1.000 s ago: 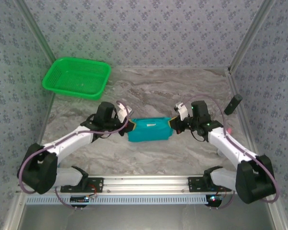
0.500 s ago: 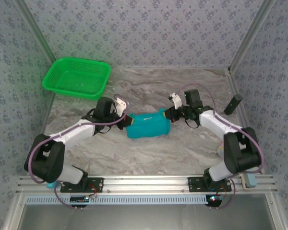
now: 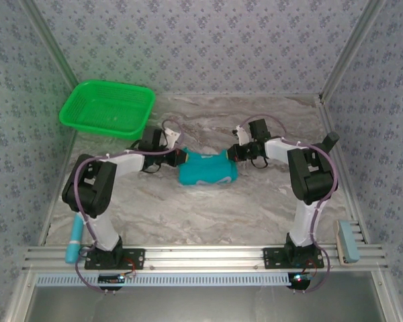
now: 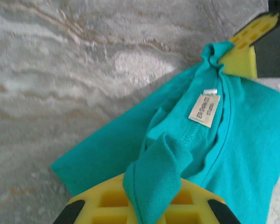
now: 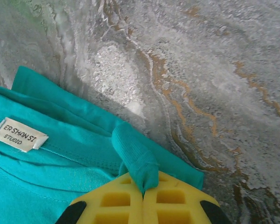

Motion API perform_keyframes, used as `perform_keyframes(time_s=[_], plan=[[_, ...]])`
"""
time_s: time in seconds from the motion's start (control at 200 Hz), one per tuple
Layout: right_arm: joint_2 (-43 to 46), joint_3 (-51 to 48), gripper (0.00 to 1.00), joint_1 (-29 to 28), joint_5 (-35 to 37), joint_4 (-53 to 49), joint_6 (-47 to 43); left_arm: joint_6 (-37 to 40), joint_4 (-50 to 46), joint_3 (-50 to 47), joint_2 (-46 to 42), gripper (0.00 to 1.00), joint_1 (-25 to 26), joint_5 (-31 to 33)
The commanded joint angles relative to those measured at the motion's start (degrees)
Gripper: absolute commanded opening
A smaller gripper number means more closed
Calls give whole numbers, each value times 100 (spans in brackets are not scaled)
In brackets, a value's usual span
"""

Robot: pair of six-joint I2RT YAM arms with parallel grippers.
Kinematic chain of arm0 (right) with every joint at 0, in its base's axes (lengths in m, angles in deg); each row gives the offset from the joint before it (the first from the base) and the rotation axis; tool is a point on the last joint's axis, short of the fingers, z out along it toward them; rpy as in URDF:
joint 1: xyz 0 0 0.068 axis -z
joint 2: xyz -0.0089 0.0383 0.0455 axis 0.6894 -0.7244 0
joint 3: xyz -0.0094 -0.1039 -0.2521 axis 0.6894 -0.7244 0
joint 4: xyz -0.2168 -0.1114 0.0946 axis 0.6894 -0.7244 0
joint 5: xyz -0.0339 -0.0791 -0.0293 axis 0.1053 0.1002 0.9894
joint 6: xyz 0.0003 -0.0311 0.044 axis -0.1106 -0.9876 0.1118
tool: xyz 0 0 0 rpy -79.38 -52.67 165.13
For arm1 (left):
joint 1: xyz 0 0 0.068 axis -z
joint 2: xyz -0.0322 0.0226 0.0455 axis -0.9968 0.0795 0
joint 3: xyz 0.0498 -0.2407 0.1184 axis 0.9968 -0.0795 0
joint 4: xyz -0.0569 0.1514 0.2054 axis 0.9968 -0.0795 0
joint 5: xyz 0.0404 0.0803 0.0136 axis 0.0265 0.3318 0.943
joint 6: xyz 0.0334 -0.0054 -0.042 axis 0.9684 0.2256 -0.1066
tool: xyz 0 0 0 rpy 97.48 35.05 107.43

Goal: Fold the inside-out t-shirt

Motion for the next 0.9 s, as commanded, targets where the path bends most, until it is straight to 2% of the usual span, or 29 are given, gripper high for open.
perform_keyframes(time_s=[0.0, 0.13, 0.21, 0.365, 0.505, 0.6, 0.72, 0.815, 0.895], plan=[[-139, 151, 0, 62, 215, -53, 158, 11, -98, 321, 334, 0, -51, -173], [-195, 19, 0, 72, 449, 50, 254, -68, -685, 565, 812, 3, -51, 373], [-181, -21, 2, 79, 451, 51, 291, -199, -929, 579, 899, 10, -51, 523], [56, -133, 22, 85, 627, 131, 307, -596, -837, 579, 733, 36, -51, 623], [407, -66, 32, 63, 512, -37, 291, -486, -1291, 987, 409, 47, -68, 534], [883, -106, 42, 7, 566, -5, 368, -36, -2398, 1896, 411, 50, -95, 596], [1459, -69, 52, -190, 997, 52, 751, -158, -3083, 2563, 318, 51, -156, 639], [1746, 47, 53, -517, 1420, -202, 867, -568, -3721, 2937, 291, 51, -124, 740], [1957, -11, 53, -947, 1673, -166, 1049, -785, -3829, 2727, 70, 51, 21, 859]])
